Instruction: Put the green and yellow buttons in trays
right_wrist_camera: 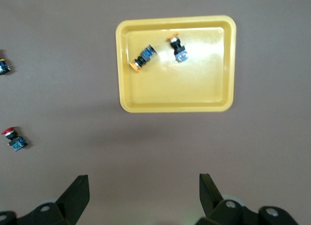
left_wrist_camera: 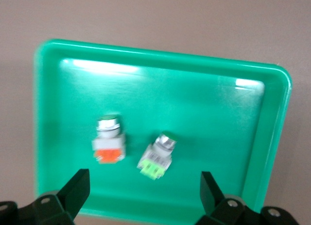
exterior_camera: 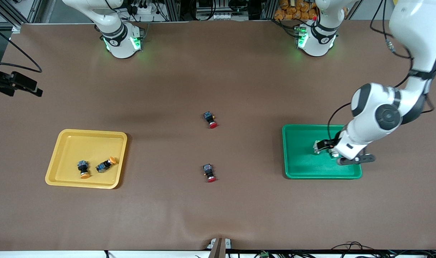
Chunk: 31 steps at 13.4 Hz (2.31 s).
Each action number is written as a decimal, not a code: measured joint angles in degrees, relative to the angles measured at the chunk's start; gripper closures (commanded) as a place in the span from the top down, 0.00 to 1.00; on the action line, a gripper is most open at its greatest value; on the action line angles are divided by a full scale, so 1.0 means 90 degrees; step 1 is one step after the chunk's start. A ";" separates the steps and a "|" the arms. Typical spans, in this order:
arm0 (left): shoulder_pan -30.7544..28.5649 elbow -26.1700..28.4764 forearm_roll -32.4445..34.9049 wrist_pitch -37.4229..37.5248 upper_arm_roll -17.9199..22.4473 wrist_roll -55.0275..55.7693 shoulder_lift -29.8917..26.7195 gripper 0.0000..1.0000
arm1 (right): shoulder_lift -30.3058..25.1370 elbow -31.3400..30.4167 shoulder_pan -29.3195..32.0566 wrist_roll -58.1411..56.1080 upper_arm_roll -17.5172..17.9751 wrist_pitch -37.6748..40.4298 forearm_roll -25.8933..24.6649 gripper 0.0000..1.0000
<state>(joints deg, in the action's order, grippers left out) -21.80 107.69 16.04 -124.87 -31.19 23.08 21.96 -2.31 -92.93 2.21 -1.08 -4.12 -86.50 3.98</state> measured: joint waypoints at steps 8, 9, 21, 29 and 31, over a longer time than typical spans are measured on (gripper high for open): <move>0.0002 -0.2455 -0.0167 0.3311 -0.0595 0.0001 -0.1155 1.00 | 0.0069 0.0247 0.0021 0.0137 -0.0016 0.0163 -0.0076 1.00; -0.0008 -0.2469 -0.0470 0.3424 -0.0593 0.0002 -0.1324 1.00 | 0.0114 0.0248 0.0014 0.0143 -0.0007 0.0145 -0.0076 1.00; 0.2175 -0.2262 -0.1592 0.4242 0.2606 -0.1091 -0.2507 1.00 | 0.0174 0.0267 0.0073 0.0192 -0.0031 0.0109 -0.0087 1.00; 0.2501 -0.1588 -0.1691 0.4249 0.2887 -0.1147 -0.3074 1.00 | 0.0183 0.0270 0.0114 0.0193 -0.0029 0.0107 -0.0087 1.00; 0.2509 -0.1577 -0.1691 0.4249 0.2803 -0.1201 -0.3073 1.00 | 0.0183 0.0270 0.0128 0.0194 -0.0031 0.0106 -0.0087 1.00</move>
<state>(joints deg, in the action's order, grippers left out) 0.78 93.50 0.82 -86.63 -5.96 12.27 -5.70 -0.66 -90.50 3.35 0.66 -4.40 -85.54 3.20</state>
